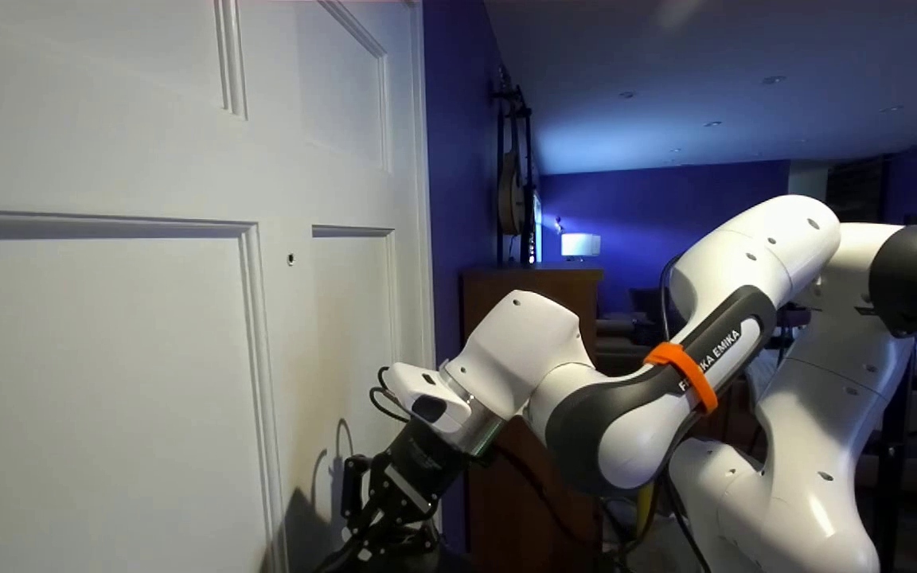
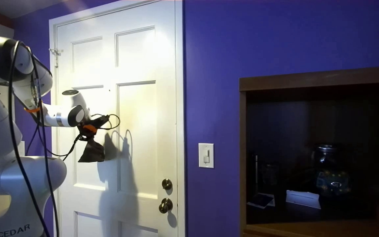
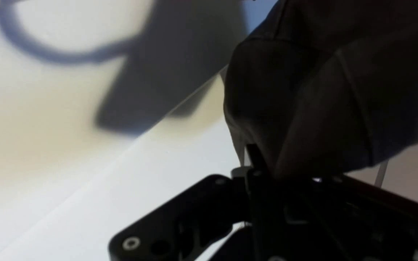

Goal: Take the hat, then hang it on the door

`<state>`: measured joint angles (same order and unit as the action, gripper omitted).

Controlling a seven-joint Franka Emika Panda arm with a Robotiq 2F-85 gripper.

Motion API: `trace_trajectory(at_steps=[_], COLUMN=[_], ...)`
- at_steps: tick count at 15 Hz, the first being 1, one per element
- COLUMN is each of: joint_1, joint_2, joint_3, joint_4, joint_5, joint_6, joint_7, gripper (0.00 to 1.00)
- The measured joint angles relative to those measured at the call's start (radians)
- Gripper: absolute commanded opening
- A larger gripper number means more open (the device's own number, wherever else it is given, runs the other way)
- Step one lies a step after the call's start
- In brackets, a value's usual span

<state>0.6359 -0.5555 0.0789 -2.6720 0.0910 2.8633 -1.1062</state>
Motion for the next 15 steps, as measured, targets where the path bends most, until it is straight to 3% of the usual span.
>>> trace_trajectory(at_steps=[6,15], joint_1=[-0.014,-0.102], joint_2=[-0.009,-0.091], joint_3=[0.074,0.135], joint_4=[0.005,0.005], joint_5=[-0.074,-0.251], joint_6=[-0.017,-0.229], joint_7=[0.138,0.214], gripper=[0.01,0.01])
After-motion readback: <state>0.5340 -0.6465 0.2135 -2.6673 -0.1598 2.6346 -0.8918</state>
